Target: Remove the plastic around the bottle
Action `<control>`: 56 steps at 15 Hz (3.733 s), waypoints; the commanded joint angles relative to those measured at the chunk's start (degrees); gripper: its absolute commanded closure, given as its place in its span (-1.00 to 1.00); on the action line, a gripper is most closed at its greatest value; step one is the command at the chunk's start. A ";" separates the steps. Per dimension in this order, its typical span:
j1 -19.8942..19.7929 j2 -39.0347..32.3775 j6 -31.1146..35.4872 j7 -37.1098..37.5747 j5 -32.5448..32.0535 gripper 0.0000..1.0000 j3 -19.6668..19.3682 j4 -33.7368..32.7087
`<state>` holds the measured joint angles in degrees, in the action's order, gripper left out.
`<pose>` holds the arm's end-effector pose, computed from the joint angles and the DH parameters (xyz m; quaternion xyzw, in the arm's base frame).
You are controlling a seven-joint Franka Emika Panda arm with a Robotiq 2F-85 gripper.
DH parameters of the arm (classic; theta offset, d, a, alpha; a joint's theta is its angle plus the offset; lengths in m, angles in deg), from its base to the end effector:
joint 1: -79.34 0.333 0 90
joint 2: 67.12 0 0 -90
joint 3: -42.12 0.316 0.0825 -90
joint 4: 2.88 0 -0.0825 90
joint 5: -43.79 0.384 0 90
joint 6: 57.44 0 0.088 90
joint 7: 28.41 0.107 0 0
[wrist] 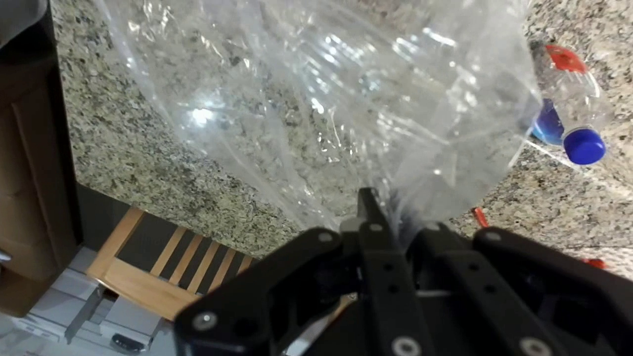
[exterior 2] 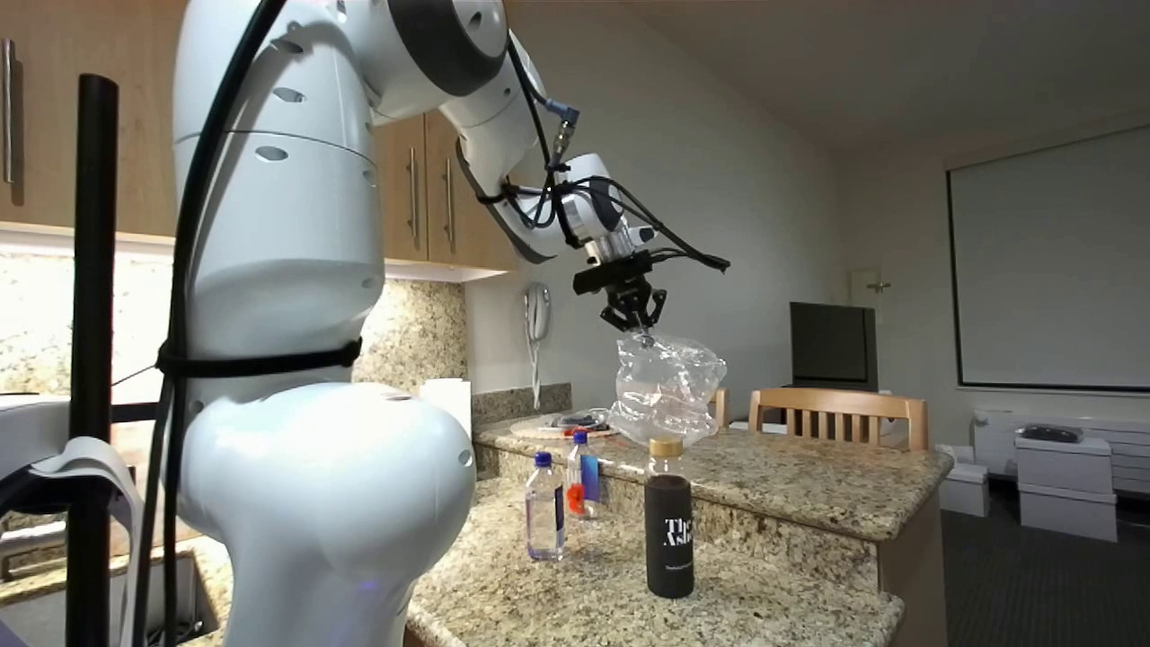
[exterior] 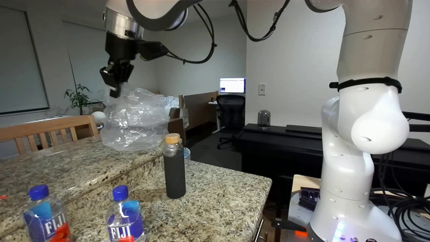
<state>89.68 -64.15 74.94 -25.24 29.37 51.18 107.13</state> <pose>0.5509 0.1906 0.5604 0.9490 0.1990 0.2349 0.0683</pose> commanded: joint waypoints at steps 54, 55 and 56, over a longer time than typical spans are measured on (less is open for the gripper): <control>8.09 5.49 -7.59 -40.45 40.94 0.84 2.67 14.24; 8.27 5.24 -7.46 -41.41 41.34 0.84 2.66 14.89; 8.48 5.13 -7.28 -42.55 42.07 0.85 2.80 15.69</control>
<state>97.75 -59.23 65.49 -63.12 68.57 53.64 119.93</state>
